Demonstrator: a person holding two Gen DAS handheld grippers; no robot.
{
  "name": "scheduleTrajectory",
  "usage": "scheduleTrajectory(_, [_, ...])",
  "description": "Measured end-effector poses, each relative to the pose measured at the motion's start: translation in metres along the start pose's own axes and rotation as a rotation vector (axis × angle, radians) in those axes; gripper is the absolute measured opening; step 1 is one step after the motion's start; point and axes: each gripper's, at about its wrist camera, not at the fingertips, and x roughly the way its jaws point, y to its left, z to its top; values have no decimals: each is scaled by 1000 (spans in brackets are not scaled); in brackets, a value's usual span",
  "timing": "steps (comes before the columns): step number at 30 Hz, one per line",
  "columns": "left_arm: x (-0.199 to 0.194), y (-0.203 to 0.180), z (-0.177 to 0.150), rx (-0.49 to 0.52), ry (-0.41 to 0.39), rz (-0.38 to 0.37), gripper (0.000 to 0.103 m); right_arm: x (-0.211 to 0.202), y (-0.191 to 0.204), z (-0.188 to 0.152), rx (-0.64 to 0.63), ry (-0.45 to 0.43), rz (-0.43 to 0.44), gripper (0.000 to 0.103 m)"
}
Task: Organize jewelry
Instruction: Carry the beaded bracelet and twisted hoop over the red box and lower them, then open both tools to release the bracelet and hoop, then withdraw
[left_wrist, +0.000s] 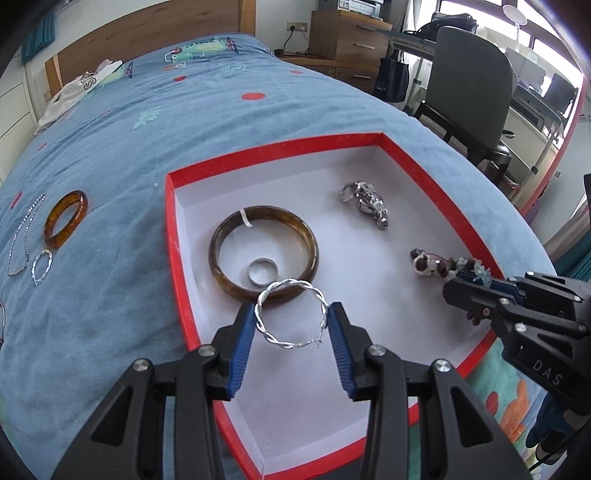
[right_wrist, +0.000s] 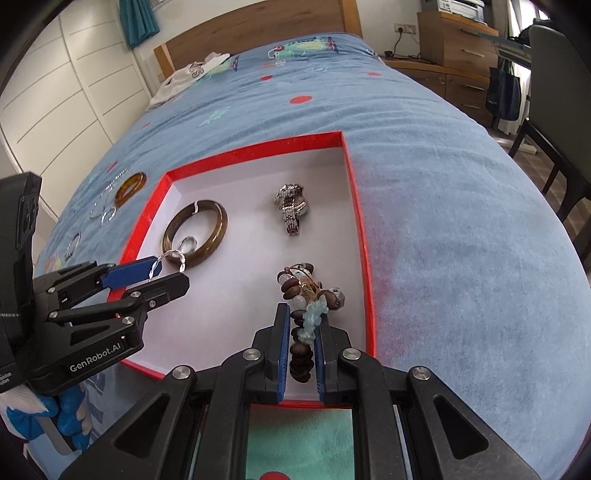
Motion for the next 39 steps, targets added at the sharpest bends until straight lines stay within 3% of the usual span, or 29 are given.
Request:
scheduleTrajectory(26, [14,-7,4,70,87,31,39,9,9,4,-107,124,-34,18])
scheduleTrajectory(29, [13,-7,5,76,99,27,39,7,10,3,-112,127,-37,24])
scheduleTrajectory(31, [13,-7,5,80,103,29,40,3,11,3,-112,119,-38,33])
scheduleTrajectory(39, [-2,-6,7,77,112,23,53,-25,14,7,-120,57,-48,49])
